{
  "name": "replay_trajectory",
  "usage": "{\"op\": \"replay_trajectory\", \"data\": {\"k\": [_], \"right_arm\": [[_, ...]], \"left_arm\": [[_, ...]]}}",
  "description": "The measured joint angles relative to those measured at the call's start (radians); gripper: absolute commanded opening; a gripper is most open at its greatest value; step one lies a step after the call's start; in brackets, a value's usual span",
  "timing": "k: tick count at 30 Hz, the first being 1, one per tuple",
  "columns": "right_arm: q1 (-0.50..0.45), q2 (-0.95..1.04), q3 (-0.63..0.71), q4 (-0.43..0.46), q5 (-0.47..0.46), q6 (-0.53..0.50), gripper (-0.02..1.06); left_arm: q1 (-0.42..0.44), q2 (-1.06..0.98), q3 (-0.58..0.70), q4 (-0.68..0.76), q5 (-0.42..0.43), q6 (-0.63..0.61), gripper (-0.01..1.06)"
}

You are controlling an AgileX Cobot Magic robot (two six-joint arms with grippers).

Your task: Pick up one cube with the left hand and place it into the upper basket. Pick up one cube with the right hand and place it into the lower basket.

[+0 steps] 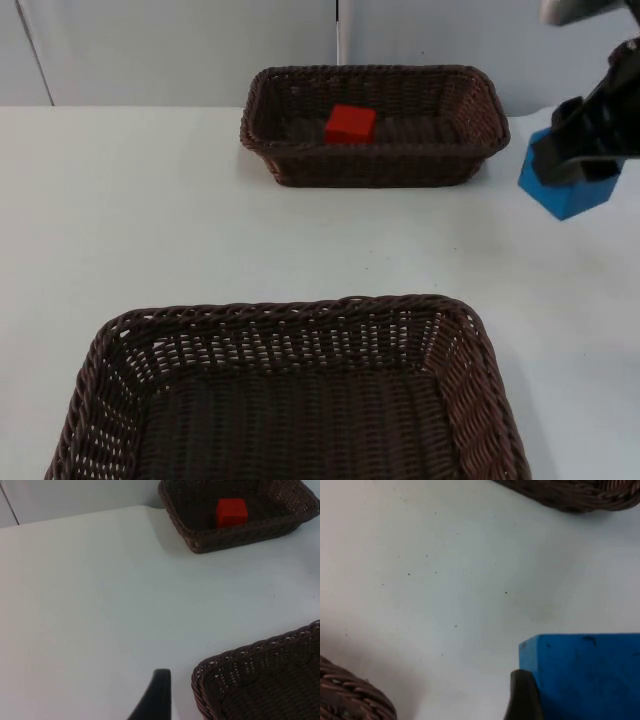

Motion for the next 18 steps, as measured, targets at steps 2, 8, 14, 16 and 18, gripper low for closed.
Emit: {"op": "replay_trajectory", "data": {"k": [2,8,14,16,18], "right_arm": [[0.0,-0.042,0.0,0.0,0.033,0.0,0.0],[0.0,-0.123,0.0,0.0,0.085,0.0,0.0],[0.0,-0.182,0.0,0.0,0.096,0.0,0.0],[0.0,-0.191,0.0,0.0,0.096,0.0,0.0],[0.002,-0.202,0.0,0.0,0.104,0.0,0.0]], "left_arm": [[0.0,0.0,0.0,0.0,0.0,0.0,0.85],[0.0,0.0,0.0,0.0,0.0,0.0,0.85],[0.0,0.0,0.0,0.0,0.0,0.0,0.85],[0.0,0.0,0.0,0.0,0.0,0.0,0.85],[0.0,0.0,0.0,0.0,0.0,0.0,0.85]]}}
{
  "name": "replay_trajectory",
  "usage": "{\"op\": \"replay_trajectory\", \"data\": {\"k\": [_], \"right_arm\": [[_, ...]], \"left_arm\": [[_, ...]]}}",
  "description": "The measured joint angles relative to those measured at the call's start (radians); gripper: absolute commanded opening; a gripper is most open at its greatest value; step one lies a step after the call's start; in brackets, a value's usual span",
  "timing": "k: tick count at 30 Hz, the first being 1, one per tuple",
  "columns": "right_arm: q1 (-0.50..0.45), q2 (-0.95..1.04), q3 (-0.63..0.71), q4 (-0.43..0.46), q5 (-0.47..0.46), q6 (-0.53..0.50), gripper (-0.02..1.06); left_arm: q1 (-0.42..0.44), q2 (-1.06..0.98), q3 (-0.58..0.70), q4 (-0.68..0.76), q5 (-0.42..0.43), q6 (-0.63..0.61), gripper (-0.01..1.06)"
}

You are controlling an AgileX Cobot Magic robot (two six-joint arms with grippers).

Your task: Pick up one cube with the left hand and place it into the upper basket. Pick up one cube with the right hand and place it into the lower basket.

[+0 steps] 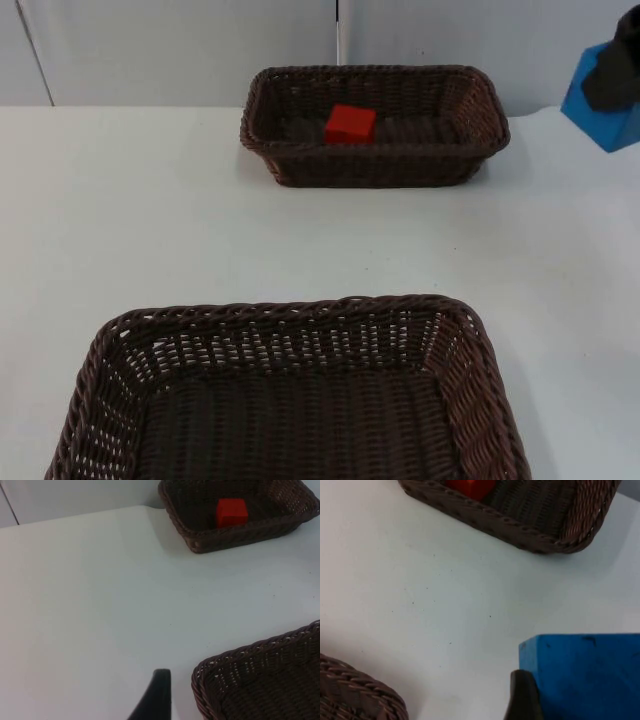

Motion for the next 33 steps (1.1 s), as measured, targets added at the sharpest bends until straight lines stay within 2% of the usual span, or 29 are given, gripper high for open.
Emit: {"op": "replay_trajectory", "data": {"k": [5,18,33], "right_arm": [[0.05,-0.009,0.0,0.0,0.024,-0.013,0.0],[0.304,-0.011,0.0,0.002,0.037,-0.021,0.0],[0.464,-0.011,0.0,0.006,0.043,-0.021,0.0]], "left_arm": [[0.0,0.0,0.0,0.0,0.0,0.0,0.85],[0.0,0.0,0.0,0.0,0.0,0.0,0.85],[0.0,0.0,0.0,0.0,0.0,0.0,0.85]]}}
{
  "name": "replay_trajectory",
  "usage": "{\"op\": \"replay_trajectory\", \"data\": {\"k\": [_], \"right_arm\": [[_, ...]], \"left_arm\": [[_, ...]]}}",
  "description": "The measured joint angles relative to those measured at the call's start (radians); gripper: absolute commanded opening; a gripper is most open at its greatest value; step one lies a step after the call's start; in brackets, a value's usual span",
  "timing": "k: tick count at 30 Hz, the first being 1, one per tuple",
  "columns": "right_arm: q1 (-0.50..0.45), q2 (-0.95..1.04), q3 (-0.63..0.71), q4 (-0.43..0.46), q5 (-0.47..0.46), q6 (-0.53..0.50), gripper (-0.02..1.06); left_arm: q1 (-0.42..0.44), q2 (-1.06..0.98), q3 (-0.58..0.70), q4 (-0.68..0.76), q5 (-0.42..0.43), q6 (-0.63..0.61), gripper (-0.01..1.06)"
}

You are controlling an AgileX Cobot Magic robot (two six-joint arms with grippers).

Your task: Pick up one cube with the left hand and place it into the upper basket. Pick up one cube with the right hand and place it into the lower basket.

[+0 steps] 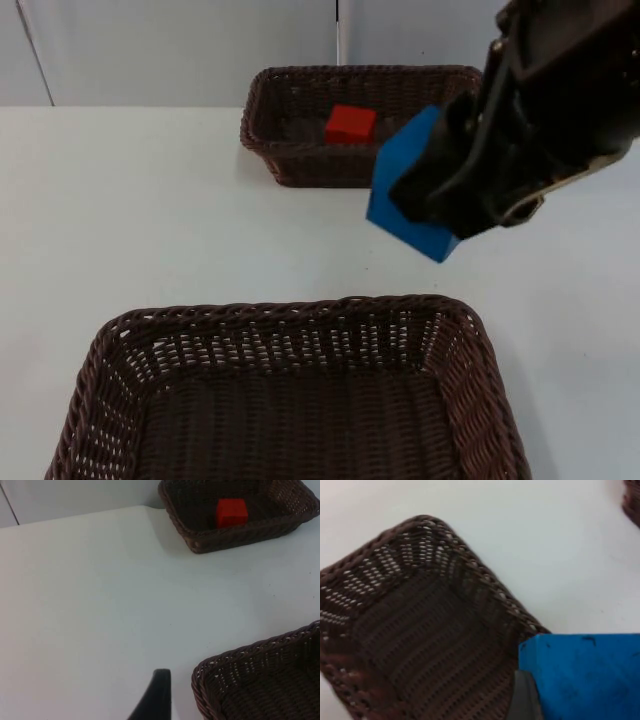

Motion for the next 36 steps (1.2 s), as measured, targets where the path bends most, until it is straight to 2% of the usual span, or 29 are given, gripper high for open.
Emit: {"op": "replay_trajectory", "data": {"k": [11,22,31,36], "right_arm": [[0.082,0.0,0.0,0.019,-0.002,-0.001,0.0],[0.085,0.043,0.0,0.038,-0.025,-0.001,0.0],[0.085,0.208,0.0,0.059,-0.164,-0.002,0.0],[0.087,0.271,0.0,0.067,-0.201,-0.002,0.0]], "left_arm": [[0.0,0.0,0.0,0.0,0.0,0.0,0.85],[0.0,0.0,0.0,0.0,0.0,0.0,0.85],[0.0,0.0,0.0,0.0,0.0,0.0,0.85],[0.0,0.0,0.0,0.0,0.0,0.0,0.85]]}}
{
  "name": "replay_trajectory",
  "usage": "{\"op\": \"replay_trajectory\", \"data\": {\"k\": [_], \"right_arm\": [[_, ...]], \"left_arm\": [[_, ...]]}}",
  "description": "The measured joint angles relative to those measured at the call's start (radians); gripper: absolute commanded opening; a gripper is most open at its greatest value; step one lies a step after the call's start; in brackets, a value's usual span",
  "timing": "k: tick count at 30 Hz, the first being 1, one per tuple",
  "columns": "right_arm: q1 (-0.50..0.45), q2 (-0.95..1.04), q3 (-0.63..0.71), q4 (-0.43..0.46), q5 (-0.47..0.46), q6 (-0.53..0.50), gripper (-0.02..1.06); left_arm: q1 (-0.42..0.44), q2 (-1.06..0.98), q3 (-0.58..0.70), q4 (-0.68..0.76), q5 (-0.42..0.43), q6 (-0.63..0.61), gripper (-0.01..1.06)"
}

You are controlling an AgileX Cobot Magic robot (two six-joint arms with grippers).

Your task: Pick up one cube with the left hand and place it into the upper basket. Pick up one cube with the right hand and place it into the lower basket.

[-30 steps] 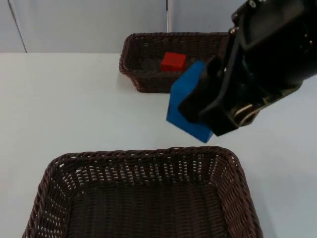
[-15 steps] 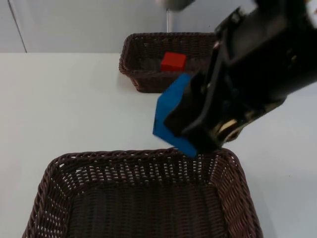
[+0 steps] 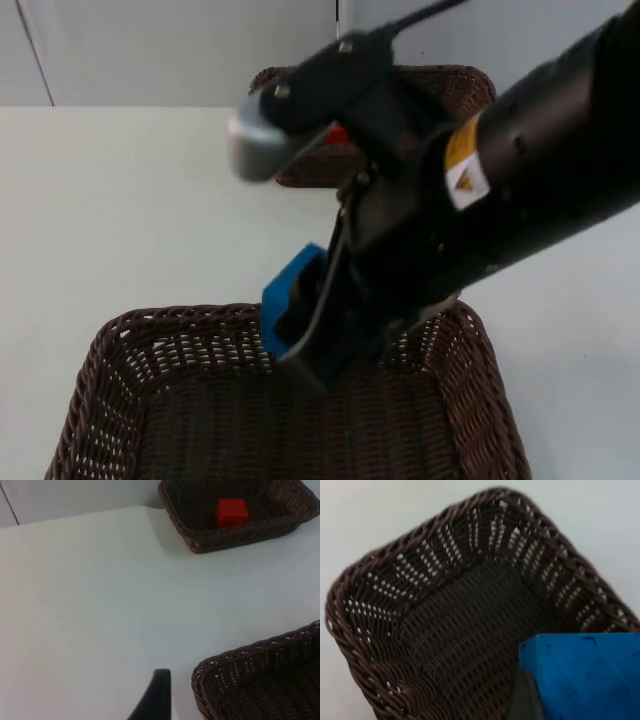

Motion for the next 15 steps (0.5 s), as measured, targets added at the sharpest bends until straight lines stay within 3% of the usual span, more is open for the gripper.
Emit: {"op": "replay_trajectory", "data": {"k": [15], "right_arm": [[0.021,0.193,0.0,0.001,-0.101,-0.008,0.0]], "left_arm": [[0.0,0.0,0.0,0.0,0.0,0.0,0.85]]}}
